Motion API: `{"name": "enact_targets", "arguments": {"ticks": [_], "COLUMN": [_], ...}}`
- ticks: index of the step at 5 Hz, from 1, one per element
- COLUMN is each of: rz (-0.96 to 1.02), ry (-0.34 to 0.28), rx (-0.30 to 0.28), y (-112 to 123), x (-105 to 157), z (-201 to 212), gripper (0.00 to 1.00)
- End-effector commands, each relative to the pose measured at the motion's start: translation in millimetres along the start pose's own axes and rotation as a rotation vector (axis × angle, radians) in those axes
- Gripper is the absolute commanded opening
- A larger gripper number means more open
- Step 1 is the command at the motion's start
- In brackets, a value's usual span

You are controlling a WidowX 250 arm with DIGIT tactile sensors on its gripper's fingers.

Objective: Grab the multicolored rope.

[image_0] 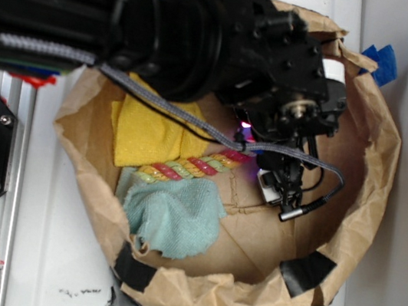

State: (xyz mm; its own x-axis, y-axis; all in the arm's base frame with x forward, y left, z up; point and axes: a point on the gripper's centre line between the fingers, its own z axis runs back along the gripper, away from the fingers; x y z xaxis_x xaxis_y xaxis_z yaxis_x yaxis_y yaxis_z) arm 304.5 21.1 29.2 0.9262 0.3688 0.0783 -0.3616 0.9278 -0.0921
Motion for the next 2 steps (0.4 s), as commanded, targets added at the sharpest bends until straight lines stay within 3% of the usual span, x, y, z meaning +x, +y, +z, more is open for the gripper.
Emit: {"name": "enact_targets", "arguments": {"ticks": [1, 2], "rz": [-0.01, 0.006], "ry": [0.003, 0.004], "rx": [0.007, 0.018], "y": [-3.1, -0.6], "x": [0.0, 0.7], "z": [-0.7, -3.7], "gripper": [0.53, 0.0]}}
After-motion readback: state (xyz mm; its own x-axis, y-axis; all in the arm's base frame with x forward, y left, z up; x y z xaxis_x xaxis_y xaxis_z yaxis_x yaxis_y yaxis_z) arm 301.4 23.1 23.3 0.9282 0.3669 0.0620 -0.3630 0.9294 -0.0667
